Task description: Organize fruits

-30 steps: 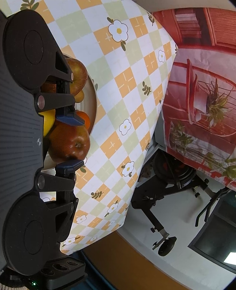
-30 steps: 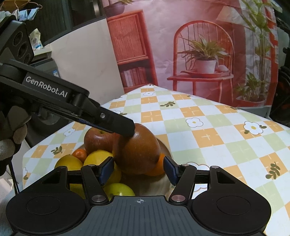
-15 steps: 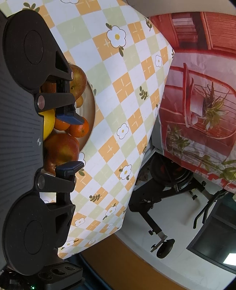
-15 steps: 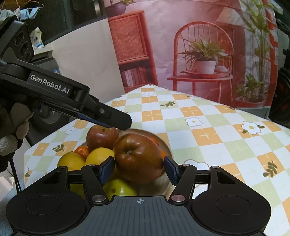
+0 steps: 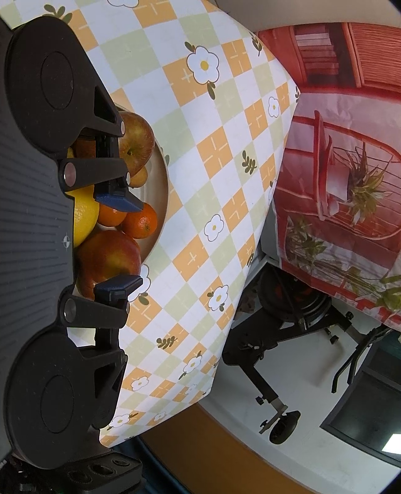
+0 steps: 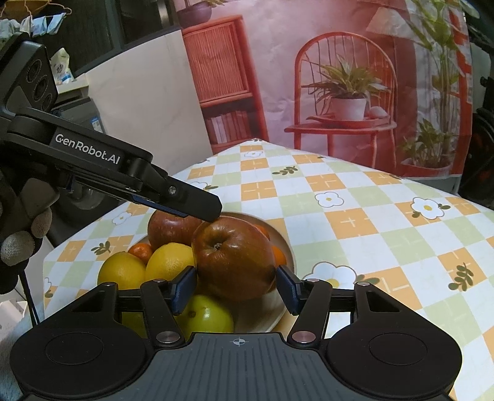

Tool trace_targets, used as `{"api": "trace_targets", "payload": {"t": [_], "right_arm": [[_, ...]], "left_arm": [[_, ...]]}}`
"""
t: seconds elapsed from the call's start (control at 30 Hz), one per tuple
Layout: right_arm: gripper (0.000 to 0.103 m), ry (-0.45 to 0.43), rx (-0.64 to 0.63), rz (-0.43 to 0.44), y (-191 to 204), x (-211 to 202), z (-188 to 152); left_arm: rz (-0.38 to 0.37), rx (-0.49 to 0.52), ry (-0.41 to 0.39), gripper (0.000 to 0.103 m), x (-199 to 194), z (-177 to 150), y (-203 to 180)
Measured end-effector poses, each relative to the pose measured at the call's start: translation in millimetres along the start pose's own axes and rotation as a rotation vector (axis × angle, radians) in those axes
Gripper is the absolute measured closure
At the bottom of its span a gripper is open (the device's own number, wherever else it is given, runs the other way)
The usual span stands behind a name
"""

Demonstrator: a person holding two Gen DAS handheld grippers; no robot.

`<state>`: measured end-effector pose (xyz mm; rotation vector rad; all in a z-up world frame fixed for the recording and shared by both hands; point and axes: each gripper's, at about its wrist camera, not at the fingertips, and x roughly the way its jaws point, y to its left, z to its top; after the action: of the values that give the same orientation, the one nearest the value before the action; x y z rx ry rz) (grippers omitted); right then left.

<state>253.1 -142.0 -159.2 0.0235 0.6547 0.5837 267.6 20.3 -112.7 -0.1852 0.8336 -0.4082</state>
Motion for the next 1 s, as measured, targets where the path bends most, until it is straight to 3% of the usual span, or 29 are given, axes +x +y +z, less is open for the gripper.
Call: {"api": "trace_targets", "payload": {"t": [0.1,0.2,0.43,0.73,0.83,1.0], "right_arm": [[0.049,-0.003,-0.001,-0.004,0.1,-1.4,0.2],[0.049,-0.011,-0.004,-0.011,0.2,-4.5,0.5],[0.045,-0.045,-0.004,-0.042,2.2,-18.2,1.4],[0.006,-0.125,0.032,-0.126,4.4,-54.5,2.9],[0.001,-0.154,0.06,-0.155,5.8,-69.6,2.6],[0.001,-0.198,0.096,-0.226,13.9,-96.2,-1.9]], "left_arm": [[0.004,-0.006,-0.008,0.055,-1.5,-0.6,1.1],[0.015,-0.013,-0.022,0.044,-6.0,-1.7,2.1],[0.058,-0.003,-0.068,0.036,-23.6,-4.7,0.3],[0.166,0.05,-0.195,0.016,-66.9,-14.3,-11.7],[0.207,0.074,-0.237,0.013,-81.7,-20.4,-18.9],[0.294,0.102,-0.275,0.012,-102.3,-32.0,-31.2]]}}
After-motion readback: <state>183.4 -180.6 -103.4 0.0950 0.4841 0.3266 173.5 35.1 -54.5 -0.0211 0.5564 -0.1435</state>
